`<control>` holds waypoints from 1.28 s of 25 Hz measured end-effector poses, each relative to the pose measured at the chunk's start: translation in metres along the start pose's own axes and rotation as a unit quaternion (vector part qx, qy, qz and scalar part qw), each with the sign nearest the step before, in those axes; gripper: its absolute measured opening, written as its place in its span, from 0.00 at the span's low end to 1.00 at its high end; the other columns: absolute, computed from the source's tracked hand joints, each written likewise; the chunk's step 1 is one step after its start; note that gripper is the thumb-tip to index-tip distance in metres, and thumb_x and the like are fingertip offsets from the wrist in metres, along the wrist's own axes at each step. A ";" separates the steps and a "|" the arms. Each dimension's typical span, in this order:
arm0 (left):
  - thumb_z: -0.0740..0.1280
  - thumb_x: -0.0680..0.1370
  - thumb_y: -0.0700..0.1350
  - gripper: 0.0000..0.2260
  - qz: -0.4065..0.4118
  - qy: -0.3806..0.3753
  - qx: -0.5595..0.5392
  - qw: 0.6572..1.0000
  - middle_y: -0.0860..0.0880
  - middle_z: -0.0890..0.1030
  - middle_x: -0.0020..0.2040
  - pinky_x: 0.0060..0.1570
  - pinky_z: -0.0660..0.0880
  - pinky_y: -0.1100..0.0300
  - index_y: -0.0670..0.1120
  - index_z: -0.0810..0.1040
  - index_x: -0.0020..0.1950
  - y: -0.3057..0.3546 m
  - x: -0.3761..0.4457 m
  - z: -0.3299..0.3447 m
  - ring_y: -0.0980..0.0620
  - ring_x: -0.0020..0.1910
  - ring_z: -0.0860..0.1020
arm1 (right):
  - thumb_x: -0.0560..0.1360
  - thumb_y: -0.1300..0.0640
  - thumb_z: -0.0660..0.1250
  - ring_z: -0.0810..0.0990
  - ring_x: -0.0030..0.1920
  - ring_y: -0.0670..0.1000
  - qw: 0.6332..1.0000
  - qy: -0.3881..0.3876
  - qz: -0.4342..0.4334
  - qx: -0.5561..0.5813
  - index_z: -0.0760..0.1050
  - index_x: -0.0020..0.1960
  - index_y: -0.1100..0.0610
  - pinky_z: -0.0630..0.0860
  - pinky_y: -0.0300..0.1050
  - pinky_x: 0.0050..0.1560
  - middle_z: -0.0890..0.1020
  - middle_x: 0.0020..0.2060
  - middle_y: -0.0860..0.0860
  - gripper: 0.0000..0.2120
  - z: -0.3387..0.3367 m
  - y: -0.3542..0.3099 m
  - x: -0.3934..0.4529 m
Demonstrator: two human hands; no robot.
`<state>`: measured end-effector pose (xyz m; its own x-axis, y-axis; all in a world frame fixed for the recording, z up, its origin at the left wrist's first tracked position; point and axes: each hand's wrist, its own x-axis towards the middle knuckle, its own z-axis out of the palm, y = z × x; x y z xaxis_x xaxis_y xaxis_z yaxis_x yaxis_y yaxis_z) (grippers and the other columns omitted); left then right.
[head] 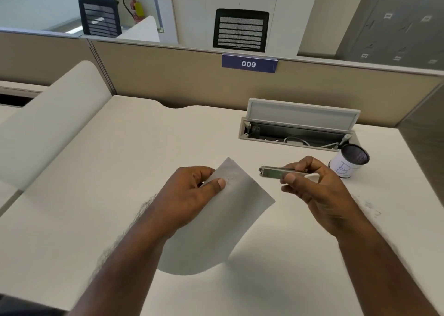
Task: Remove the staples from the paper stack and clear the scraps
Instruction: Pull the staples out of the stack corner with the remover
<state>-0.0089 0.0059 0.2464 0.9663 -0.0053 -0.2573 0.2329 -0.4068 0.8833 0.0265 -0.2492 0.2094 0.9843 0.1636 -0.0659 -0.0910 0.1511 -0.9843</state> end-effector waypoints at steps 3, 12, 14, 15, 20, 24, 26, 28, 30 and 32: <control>0.68 0.77 0.49 0.07 0.008 0.001 -0.003 1.000 0.48 0.86 0.37 0.33 0.76 0.58 0.49 0.84 0.42 0.006 -0.002 0.004 0.52 0.31 0.82 | 0.52 0.41 0.82 0.84 0.42 0.55 0.999 0.014 -0.028 -0.025 0.83 0.44 0.52 0.81 0.53 0.50 0.85 0.43 0.56 0.25 0.020 -0.005 -0.026; 0.69 0.77 0.50 0.06 0.025 -0.018 -0.016 0.999 0.51 0.86 0.36 0.30 0.75 0.62 0.50 0.84 0.44 0.020 -0.009 0.011 0.54 0.30 0.82 | 0.53 0.35 0.79 0.86 0.46 0.60 0.991 0.084 -0.048 -0.088 0.85 0.46 0.49 0.76 0.66 0.58 0.87 0.46 0.52 0.27 0.039 -0.013 -0.041; 0.69 0.77 0.50 0.06 0.026 -0.021 -0.019 0.999 0.50 0.86 0.36 0.29 0.74 0.62 0.50 0.84 0.44 0.022 -0.010 0.012 0.55 0.29 0.82 | 0.53 0.35 0.79 0.86 0.46 0.60 0.991 0.086 -0.049 -0.092 0.85 0.46 0.49 0.77 0.66 0.58 0.87 0.45 0.52 0.27 0.041 -0.015 -0.043; 0.69 0.77 0.50 0.06 0.027 -0.021 -0.022 0.999 0.51 0.86 0.35 0.29 0.74 0.63 0.50 0.84 0.43 0.023 -0.010 0.012 0.55 0.29 0.82 | 0.53 0.35 0.79 0.86 0.45 0.60 0.991 0.087 -0.050 -0.094 0.85 0.46 0.49 0.77 0.66 0.57 0.87 0.44 0.52 0.27 0.041 -0.017 -0.044; 0.70 0.77 0.50 0.07 0.025 -0.011 -0.029 0.999 0.51 0.85 0.35 0.30 0.74 0.61 0.49 0.84 0.42 0.024 -0.011 0.011 0.54 0.30 0.81 | 0.56 0.35 0.77 0.87 0.43 0.57 0.987 0.088 -0.059 -0.123 0.85 0.46 0.49 0.79 0.63 0.55 0.87 0.43 0.51 0.24 0.044 -0.023 -0.048; 0.70 0.76 0.49 0.07 0.017 -0.016 -0.036 0.999 0.49 0.86 0.36 0.31 0.75 0.60 0.48 0.84 0.42 0.024 -0.012 0.010 0.52 0.30 0.82 | 0.61 0.46 0.76 0.87 0.40 0.57 0.986 0.096 -0.058 -0.119 0.85 0.44 0.50 0.80 0.63 0.53 0.87 0.39 0.54 0.15 0.046 -0.023 -0.051; 0.70 0.76 0.49 0.07 0.015 -0.021 -0.033 0.999 0.49 0.86 0.36 0.30 0.74 0.61 0.48 0.84 0.42 0.024 -0.013 0.009 0.53 0.30 0.82 | 0.60 0.48 0.76 0.87 0.39 0.57 0.988 0.104 -0.051 -0.100 0.85 0.44 0.52 0.82 0.60 0.51 0.87 0.38 0.55 0.14 0.048 -0.023 -0.054; 0.70 0.76 0.49 0.07 0.014 -0.026 -0.032 0.999 0.48 0.86 0.36 0.30 0.74 0.61 0.48 0.84 0.41 0.024 -0.014 0.009 0.53 0.30 0.81 | 0.59 0.49 0.76 0.87 0.39 0.57 0.989 0.110 -0.050 -0.088 0.85 0.43 0.53 0.82 0.57 0.50 0.87 0.38 0.55 0.15 0.050 -0.023 -0.056; 0.70 0.76 0.48 0.07 0.011 -0.029 -0.033 0.999 0.48 0.86 0.36 0.29 0.74 0.62 0.48 0.84 0.40 0.024 -0.015 0.008 0.53 0.29 0.81 | 0.60 0.50 0.75 0.87 0.39 0.57 0.989 0.110 -0.053 -0.085 0.85 0.43 0.53 0.83 0.55 0.49 0.87 0.39 0.55 0.13 0.050 -0.023 -0.057; 0.70 0.76 0.47 0.07 0.011 -0.030 -0.034 0.999 0.48 0.86 0.35 0.29 0.74 0.62 0.48 0.84 0.40 0.024 -0.016 0.008 0.53 0.29 0.81 | 0.61 0.51 0.75 0.87 0.39 0.57 0.989 0.108 -0.055 -0.087 0.85 0.43 0.53 0.83 0.55 0.49 0.86 0.39 0.55 0.12 0.049 -0.022 -0.056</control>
<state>-0.0196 -0.0114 0.2682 0.9633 -0.0684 -0.2594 0.2214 -0.3430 0.9129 -0.0342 -0.2134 0.2425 0.9978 -0.0599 0.0271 0.0262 -0.0161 -0.9995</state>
